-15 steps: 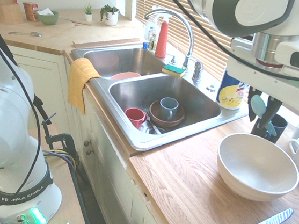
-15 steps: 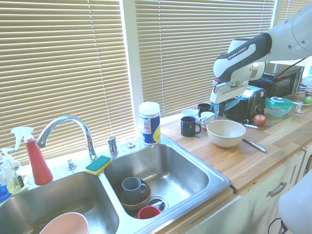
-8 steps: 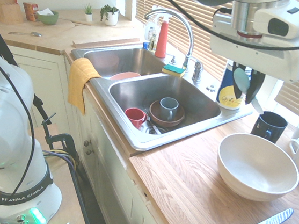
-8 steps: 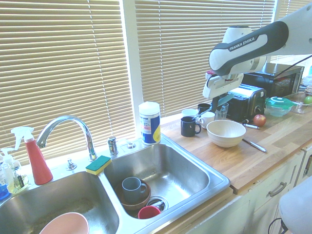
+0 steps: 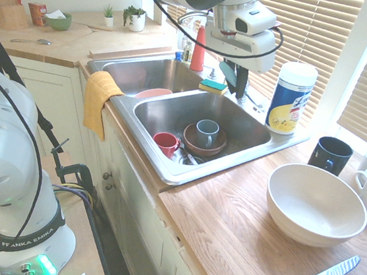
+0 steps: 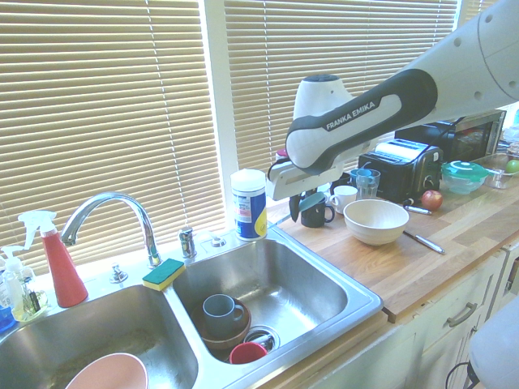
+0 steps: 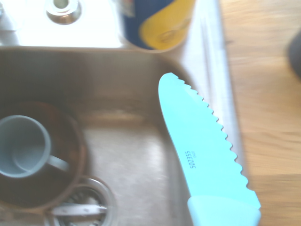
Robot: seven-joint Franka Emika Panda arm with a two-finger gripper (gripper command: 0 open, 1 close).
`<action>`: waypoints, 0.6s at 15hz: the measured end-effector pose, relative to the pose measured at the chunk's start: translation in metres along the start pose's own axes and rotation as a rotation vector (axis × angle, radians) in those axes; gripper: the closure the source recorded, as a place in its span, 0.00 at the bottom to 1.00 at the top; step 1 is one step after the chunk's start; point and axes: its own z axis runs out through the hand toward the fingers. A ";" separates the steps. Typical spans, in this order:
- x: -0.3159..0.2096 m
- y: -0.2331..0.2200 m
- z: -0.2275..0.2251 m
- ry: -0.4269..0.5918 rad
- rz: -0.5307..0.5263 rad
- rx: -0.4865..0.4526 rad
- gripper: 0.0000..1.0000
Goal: Put the knife into the sink
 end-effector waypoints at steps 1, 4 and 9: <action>-0.009 -0.010 0.013 -0.004 0.014 -0.006 1.00; -0.042 -0.030 0.052 -0.010 0.045 -0.028 1.00; -0.084 -0.044 0.130 -0.035 0.059 -0.065 1.00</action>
